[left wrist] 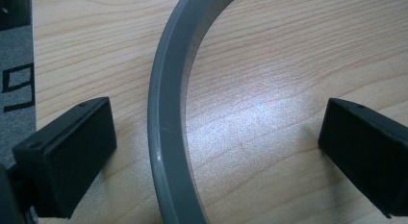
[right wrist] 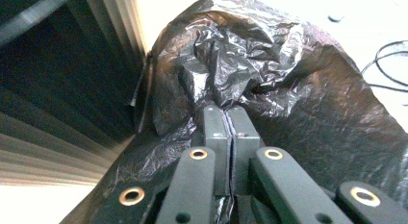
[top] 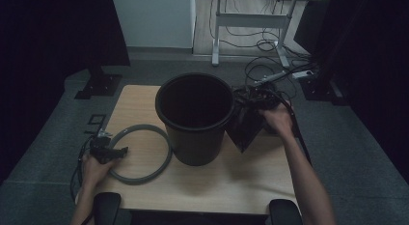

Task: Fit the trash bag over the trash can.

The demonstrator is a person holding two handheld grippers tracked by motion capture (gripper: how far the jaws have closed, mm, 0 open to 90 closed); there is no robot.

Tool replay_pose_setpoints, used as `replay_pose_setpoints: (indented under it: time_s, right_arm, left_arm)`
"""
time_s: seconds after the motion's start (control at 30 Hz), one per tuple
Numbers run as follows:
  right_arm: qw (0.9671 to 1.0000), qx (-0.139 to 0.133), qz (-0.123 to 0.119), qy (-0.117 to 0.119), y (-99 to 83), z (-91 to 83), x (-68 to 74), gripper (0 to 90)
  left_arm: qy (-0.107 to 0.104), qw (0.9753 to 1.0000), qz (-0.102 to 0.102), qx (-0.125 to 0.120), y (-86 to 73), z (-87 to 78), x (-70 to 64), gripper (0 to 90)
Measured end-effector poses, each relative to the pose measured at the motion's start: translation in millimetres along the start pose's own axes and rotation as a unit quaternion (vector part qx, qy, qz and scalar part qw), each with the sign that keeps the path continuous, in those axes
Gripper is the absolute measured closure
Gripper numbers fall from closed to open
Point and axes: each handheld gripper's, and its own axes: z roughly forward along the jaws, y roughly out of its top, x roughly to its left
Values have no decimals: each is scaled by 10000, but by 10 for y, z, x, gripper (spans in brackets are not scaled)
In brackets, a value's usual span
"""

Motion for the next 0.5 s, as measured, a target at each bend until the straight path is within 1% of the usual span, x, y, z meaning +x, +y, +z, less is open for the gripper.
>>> replay_pose_setpoints:
  time_s: [0.03, 0.07, 0.13, 0.17, 0.2, 0.3, 0.37, 0.4, 0.43, 0.5]
  right_arm:
    - [10000, -24, -21, 23, 62, -24, 27, 884]
    - [10000, -24, -21, 23, 62, -24, 27, 884]
    - [10000, -37, -69, 18, 126, -50, 54, 883]
    - [9999, -78, -77, 26, 186, -79, 71, 884]
    - [9999, -78, -77, 26, 186, -79, 71, 884]
    - [9998, -151, -70, 61, 275, -125, 89, 884]
    - [9997, -225, -57, 94, 367, -174, 108, 884]
    - [9997, -225, -57, 94, 367, -174, 108, 884]
    - [9996, -254, -86, 88, 432, -207, 129, 884]
    - [9995, -281, -85, 114, 463, -225, 140, 884]
  left_arm:
    - [1, 10000, -1, -1, 0, 0, -1, 0]
    - [1, 10000, -1, -1, 0, 0, -1, 0]
    - [-2, 10000, 4, 2, -1, -1, -1, 0]
    - [-2, 10000, 2, 1, -1, -1, -1, 0]
    - [-2, 10000, 3, 2, -1, -1, -1, 0]
    - [-3, 10000, 1, 1, -1, -1, -1, 0]
    - [-3, 10000, 4, 2, -1, -1, 0, 0]
    - [-3, 10000, 4, 2, -1, -1, 0, 0]
    - [-2, 10000, 3, 2, -1, -1, -1, 0]
    - [-2, 10000, 4, 2, -1, -1, -1, 0]
